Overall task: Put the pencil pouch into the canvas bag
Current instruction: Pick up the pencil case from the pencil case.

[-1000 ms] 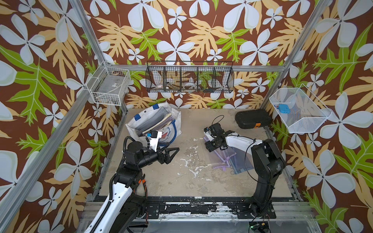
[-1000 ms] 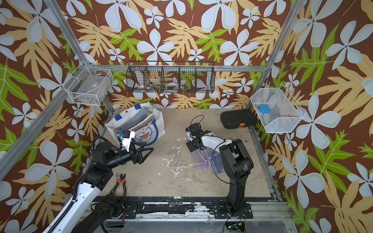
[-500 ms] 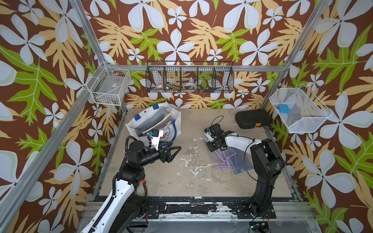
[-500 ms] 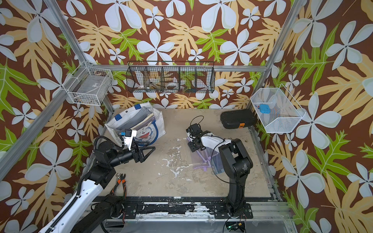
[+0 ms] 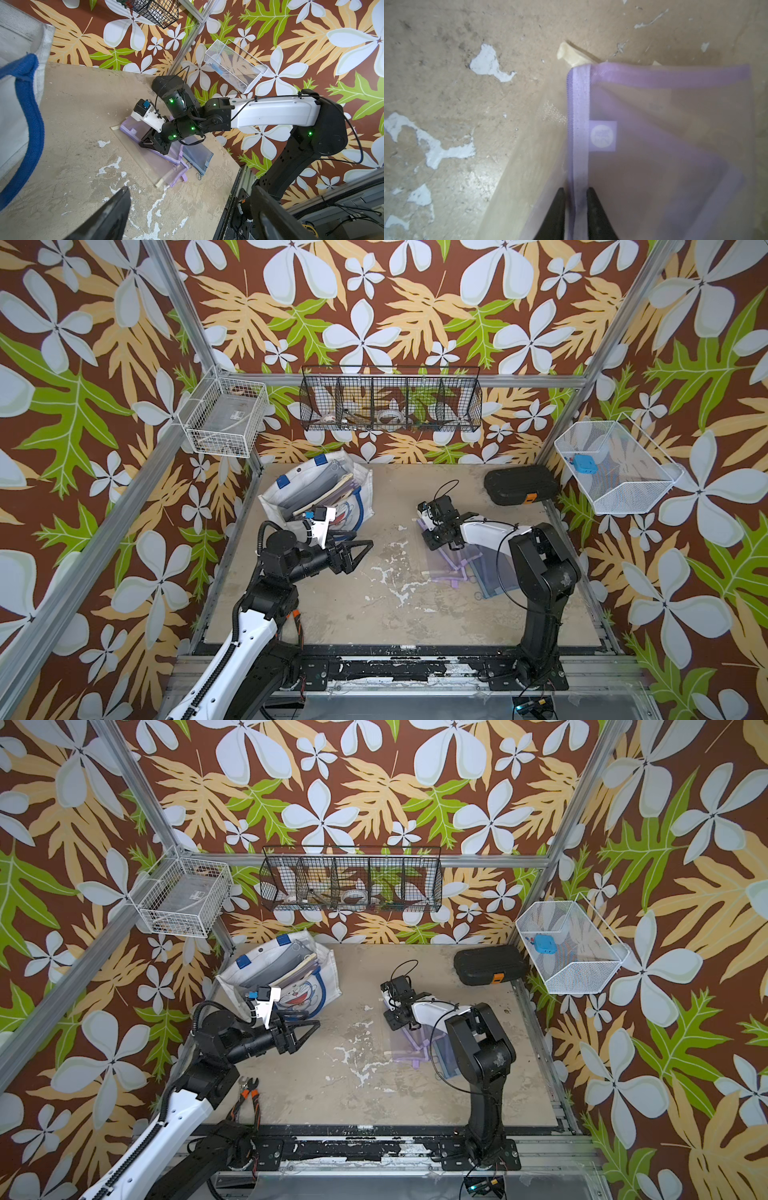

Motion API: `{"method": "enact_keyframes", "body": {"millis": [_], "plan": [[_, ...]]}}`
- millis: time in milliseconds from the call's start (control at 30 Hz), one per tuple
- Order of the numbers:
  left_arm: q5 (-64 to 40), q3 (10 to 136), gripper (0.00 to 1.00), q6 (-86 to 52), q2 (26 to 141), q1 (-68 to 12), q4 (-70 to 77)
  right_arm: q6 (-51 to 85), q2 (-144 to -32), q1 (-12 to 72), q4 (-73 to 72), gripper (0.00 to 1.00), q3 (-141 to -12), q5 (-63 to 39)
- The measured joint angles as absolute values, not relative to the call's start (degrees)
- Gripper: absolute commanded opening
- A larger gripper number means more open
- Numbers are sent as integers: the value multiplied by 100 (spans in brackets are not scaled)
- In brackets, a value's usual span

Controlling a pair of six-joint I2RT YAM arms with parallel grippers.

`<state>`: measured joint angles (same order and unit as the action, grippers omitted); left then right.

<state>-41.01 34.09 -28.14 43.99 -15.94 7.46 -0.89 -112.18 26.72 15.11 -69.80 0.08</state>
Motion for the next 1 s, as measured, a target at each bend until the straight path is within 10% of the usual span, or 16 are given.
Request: {"method": "enact_keyframes", "body": {"millis": [533,1000], "plan": [[-4097,3229,90,-2875,4340,-1603,799,-180,-9721,3100,2187,0,-6805,-454],[-4246,3365,93,-2408,4324,-1603,860,-311,-7240,3481,2169,0,-6434,-2838]]}}
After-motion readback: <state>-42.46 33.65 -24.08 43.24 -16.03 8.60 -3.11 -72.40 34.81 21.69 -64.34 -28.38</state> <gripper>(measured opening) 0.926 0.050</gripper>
